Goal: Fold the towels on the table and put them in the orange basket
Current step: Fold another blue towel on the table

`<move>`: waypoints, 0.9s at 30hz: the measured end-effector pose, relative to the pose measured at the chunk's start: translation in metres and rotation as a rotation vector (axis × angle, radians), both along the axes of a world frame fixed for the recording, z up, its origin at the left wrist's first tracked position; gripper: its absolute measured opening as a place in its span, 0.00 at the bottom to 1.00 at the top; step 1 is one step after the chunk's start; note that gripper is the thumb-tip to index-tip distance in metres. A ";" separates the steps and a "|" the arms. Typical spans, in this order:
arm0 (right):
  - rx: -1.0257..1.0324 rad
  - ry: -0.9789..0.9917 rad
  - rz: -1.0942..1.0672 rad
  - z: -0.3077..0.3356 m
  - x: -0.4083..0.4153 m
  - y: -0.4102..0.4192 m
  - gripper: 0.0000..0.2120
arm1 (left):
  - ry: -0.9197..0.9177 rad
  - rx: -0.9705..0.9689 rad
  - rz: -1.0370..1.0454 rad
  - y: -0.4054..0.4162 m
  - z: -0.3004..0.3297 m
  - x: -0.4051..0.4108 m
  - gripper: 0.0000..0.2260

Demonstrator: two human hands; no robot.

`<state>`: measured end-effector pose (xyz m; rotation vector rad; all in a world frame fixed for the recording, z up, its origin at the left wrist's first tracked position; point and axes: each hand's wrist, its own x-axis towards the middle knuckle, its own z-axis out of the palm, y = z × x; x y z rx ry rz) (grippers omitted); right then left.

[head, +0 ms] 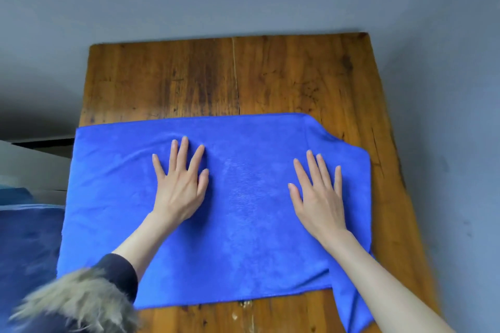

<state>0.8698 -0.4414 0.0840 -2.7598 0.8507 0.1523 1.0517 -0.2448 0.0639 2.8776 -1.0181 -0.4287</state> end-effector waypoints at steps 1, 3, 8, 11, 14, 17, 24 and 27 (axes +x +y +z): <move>0.013 -0.067 -0.032 0.002 -0.005 -0.008 0.23 | 0.004 -0.021 -0.025 -0.012 0.003 -0.010 0.27; 0.017 -0.200 -0.138 0.004 -0.016 -0.026 0.19 | 0.017 -0.059 -0.101 -0.041 0.006 -0.033 0.25; 0.113 -0.334 -0.533 0.003 -0.044 -0.074 0.16 | 0.043 -0.087 -0.242 -0.114 -0.002 -0.083 0.23; 0.213 -0.246 -0.696 -0.001 -0.051 -0.092 0.19 | 0.041 -0.056 -0.241 -0.140 -0.009 -0.100 0.23; 0.283 -0.066 -0.766 -0.005 -0.051 -0.096 0.18 | -0.016 0.011 -0.222 -0.145 -0.013 -0.107 0.25; 0.301 0.003 -0.706 -0.008 -0.047 -0.101 0.12 | -0.035 0.027 -0.226 -0.144 -0.013 -0.107 0.25; 0.210 -0.203 -0.736 0.004 -0.032 -0.179 0.11 | -0.025 0.064 -0.232 -0.146 -0.012 -0.107 0.26; 0.304 -0.234 -0.672 0.004 -0.025 -0.214 0.12 | -0.024 0.076 -0.235 -0.146 -0.010 -0.107 0.26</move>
